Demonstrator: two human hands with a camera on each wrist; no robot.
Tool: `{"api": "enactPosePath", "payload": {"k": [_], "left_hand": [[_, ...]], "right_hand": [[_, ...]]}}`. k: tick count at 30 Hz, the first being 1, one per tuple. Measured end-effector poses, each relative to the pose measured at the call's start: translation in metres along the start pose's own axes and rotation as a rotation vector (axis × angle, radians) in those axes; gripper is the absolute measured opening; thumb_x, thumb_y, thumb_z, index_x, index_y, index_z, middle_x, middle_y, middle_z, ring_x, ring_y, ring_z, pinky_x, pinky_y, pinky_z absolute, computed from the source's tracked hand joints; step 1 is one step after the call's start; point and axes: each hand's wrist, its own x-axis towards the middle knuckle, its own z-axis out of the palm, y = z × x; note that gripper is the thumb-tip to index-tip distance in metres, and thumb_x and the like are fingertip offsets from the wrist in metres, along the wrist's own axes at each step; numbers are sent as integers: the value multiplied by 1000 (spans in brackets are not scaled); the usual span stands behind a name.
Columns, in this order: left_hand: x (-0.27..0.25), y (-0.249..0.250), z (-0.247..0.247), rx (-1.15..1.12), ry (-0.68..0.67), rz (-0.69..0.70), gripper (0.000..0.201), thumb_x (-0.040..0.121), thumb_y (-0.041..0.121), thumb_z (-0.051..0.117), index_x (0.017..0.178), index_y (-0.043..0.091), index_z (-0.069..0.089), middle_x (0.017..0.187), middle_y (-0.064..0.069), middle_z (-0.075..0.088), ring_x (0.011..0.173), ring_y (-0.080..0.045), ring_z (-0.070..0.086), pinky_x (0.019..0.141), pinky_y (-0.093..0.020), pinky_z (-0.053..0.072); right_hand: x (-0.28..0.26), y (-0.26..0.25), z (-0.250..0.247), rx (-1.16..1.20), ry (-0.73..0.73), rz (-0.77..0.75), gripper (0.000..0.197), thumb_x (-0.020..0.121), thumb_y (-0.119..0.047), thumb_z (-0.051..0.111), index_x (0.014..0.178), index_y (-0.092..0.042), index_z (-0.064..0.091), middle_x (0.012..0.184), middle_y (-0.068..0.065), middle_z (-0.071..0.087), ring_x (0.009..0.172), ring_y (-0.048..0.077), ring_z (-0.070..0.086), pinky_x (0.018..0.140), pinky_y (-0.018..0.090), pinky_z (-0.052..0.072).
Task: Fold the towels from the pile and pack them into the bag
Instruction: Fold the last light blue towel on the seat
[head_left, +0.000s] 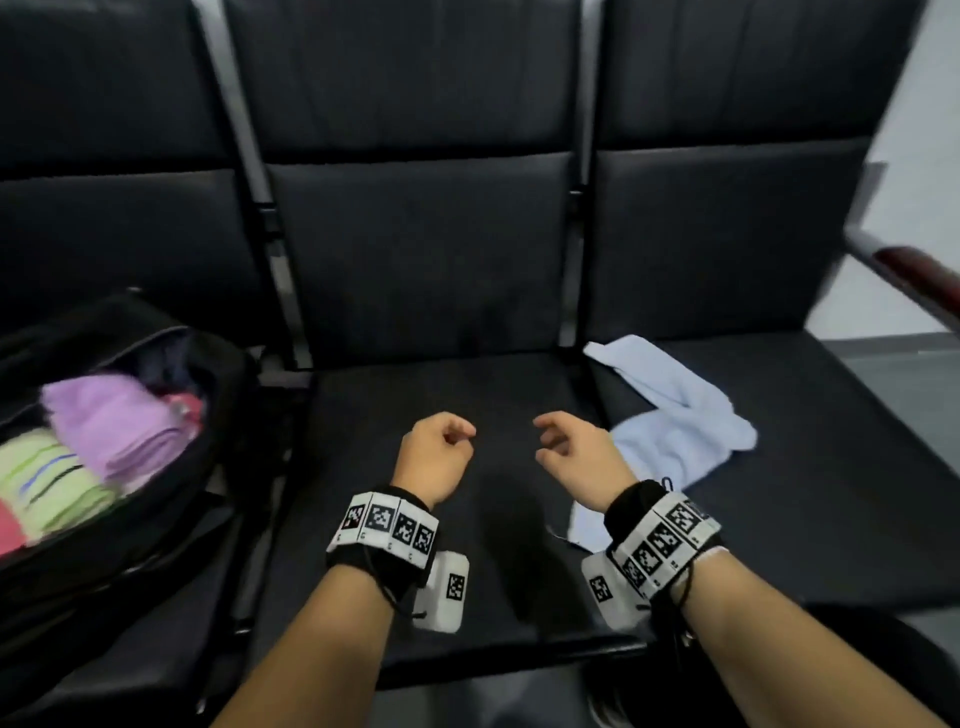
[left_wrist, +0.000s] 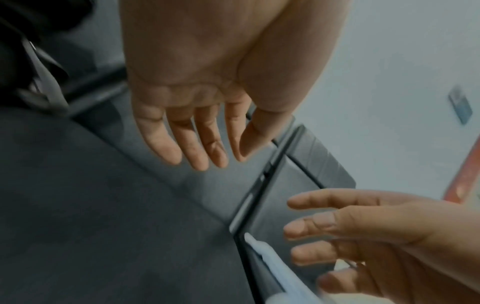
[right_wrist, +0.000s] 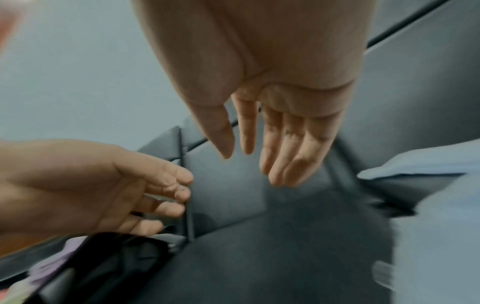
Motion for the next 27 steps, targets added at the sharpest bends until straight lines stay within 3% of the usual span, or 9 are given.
{"api": "enactPosePath", "payload": {"k": [5,9,13,15,19,21,23,25,27], "left_hand": [[-13,9,108,139,-232,-65,22,84,7,67,103,17,72,97,1,67,99,-19,66,93,-26,49],[-19,3,154,193,-332,-115,35,83,12,70,117,19,66,107,0,64,103,-18,63,94,-27,49],[-25,-1,178,215,-344,-103,39,78,12,73,114,23,61,95,1,65,90,-18,64,80,-25,50],[-28,-2,185,234,-328,-91,38,80,11,72,114,24,60,88,2,63,86,-18,63,79,-24,49],[-30,1,184,100,-267,-84,29,85,-1,63,106,19,64,76,2,54,74,-17,55,74,-26,48],[-31,8,170,-88,-223,-98,31,86,-7,56,99,19,65,78,-2,58,72,-17,55,70,-27,48],[-33,15,147,-275,-161,-115,34,86,-11,51,94,16,68,82,-4,67,75,-17,63,68,-30,53],[-37,21,120,-429,-119,-122,36,88,-12,48,88,16,71,80,1,72,77,-17,68,67,-32,56],[-43,24,91,-518,-99,-100,39,89,-11,48,83,17,73,79,2,73,78,-15,70,67,-32,59]], "right_hand": [[-29,106,-38,-78,63,240,46,88,-8,57,132,-20,56,132,7,53,120,27,53,102,38,44],[-40,152,-40,-130,-10,384,52,85,-12,56,135,-28,52,138,8,41,124,32,46,103,41,44],[-41,168,-31,-36,-43,345,52,84,-9,58,134,-24,52,129,10,40,102,24,51,94,26,43],[-38,171,-28,4,-59,311,54,81,-5,63,132,-21,56,120,8,47,99,21,53,88,21,41],[-38,174,-26,176,-33,291,41,79,3,65,114,-18,70,86,-6,62,82,7,61,65,2,41],[-40,166,-31,256,27,232,34,80,4,65,103,-20,73,82,-6,62,76,7,60,65,4,42],[-44,151,-39,387,91,175,31,80,6,65,95,-20,74,79,-4,59,67,10,56,65,16,47],[-50,131,-48,527,128,134,29,83,6,63,95,-19,74,79,-3,56,58,12,54,57,24,49],[-56,107,-55,633,139,90,27,86,4,62,96,-18,75,83,-2,57,51,13,56,49,24,48]]}}
